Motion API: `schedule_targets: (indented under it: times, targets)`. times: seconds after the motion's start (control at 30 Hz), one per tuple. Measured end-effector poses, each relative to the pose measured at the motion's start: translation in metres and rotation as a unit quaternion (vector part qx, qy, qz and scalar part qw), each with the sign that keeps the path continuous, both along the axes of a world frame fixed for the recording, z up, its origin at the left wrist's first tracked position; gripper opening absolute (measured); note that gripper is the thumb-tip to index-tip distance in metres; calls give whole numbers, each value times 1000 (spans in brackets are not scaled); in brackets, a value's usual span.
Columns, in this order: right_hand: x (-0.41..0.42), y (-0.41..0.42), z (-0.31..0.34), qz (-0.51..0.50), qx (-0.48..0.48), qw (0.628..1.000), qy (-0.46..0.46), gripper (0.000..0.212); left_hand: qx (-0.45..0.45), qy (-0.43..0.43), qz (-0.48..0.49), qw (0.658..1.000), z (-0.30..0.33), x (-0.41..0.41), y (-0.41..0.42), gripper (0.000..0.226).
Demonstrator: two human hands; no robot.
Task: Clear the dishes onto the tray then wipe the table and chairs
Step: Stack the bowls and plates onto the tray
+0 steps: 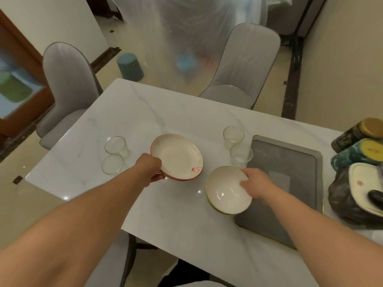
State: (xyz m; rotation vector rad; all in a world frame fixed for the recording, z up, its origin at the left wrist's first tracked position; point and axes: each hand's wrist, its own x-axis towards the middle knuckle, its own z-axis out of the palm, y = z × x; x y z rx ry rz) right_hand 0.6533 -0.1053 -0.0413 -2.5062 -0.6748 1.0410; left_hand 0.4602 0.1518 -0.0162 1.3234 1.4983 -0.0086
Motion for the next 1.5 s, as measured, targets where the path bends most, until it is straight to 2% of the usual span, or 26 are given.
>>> schedule_targets:
  times: [0.13,0.3,0.5,0.6,0.87,1.0,1.13,1.3,1.4,1.5]
  targets:
    - [9,-33,24,-75,14,997,31,33,3,44,-69,997,24,1,-21,16]
    - [17,-93,40,-202,61,976,50,32,-21,51,-165,985,41,9,-67,20]
    - [27,-147,46,-278,89,956,-13,32,-44,45,-259,964,33,37,-132,22]
    - [25,-166,48,-319,99,942,-23,30,-58,28,-260,964,20,54,-161,21]
    - [13,-197,68,-513,154,844,28,25,-106,-36,-213,971,-21,108,-216,28]
    - [2,-198,66,-586,197,785,45,31,-109,-29,-215,970,-41,131,-225,31]
    - [1,-197,54,-610,187,769,51,29,-133,-20,-233,963,-62,153,-227,31]
    - [5,-192,20,-660,170,730,60,32,-174,-40,-255,950,-89,177,-228,30]
    - [10,-185,-1,-678,166,713,68,28,-167,-45,-274,946,-100,193,-229,22]
    - [16,-180,-17,-681,163,712,60,30,-126,-10,-331,935,-103,205,-227,10]
